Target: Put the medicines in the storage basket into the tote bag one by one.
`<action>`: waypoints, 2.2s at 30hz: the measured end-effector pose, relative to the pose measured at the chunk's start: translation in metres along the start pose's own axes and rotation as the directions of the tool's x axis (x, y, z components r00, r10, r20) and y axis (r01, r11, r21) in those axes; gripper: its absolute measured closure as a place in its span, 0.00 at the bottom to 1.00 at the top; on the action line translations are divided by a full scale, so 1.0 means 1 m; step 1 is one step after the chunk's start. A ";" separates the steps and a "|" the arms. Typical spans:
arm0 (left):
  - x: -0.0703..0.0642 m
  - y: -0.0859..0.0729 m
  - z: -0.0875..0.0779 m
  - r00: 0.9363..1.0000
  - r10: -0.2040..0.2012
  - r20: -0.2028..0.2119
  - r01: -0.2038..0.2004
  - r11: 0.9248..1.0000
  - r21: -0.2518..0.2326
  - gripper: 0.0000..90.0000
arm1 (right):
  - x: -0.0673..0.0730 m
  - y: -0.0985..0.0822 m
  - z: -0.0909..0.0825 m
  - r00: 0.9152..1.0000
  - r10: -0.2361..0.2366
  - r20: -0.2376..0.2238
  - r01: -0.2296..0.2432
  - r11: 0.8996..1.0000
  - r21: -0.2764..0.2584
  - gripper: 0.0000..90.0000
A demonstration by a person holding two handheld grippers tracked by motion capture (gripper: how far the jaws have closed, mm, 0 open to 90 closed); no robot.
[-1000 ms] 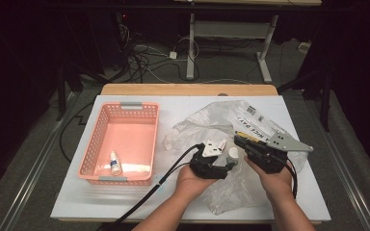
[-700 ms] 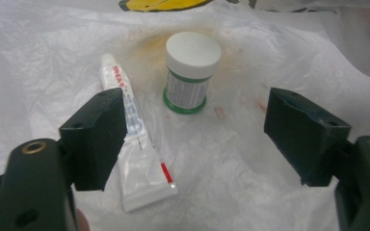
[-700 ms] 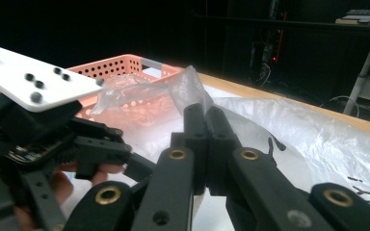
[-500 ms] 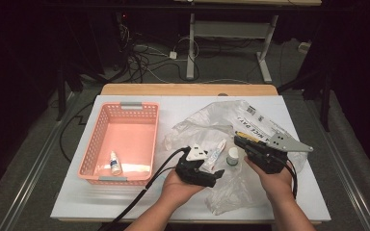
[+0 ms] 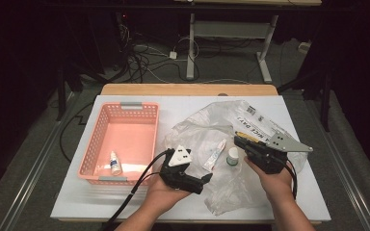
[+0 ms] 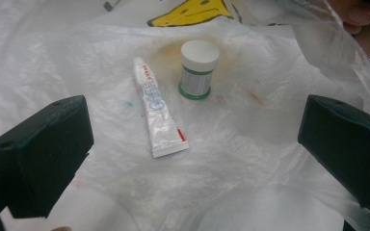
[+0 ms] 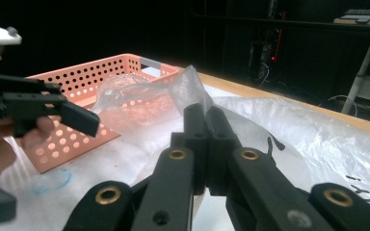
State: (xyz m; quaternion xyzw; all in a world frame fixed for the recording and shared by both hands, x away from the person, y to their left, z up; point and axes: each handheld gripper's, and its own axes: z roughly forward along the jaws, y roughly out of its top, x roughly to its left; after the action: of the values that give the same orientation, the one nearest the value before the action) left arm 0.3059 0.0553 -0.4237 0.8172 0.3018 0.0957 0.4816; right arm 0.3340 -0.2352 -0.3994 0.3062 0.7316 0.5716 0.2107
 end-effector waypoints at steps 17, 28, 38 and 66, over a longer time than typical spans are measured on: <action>0.047 -0.022 -0.071 0.985 -0.075 -0.156 0.073 0.997 -0.015 0.00 | 0.000 -0.001 0.001 1.000 0.005 0.000 -0.005 1.000 0.005 1.00; 0.074 -0.040 -0.109 0.957 -0.123 -0.261 0.120 0.992 -0.027 0.00 | -0.001 -0.001 -0.001 1.000 0.006 0.006 -0.006 1.000 0.002 1.00; 0.092 -0.056 -0.136 0.928 -0.179 -0.327 0.172 0.984 -0.050 0.00 | -0.002 -0.002 -0.002 1.000 0.009 0.006 -0.009 1.000 0.003 1.00; 0.124 -0.065 -0.143 0.883 -0.214 -0.418 0.301 0.942 0.152 0.06 | -0.002 -0.002 -0.002 1.000 0.009 0.005 -0.009 1.000 0.002 1.00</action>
State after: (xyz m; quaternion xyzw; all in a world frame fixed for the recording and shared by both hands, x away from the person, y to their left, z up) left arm 0.3150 0.2556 -0.4211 0.7799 0.5076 0.1606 0.3290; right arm 0.3341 -0.2386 -0.4006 0.3112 0.7301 0.5710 0.2098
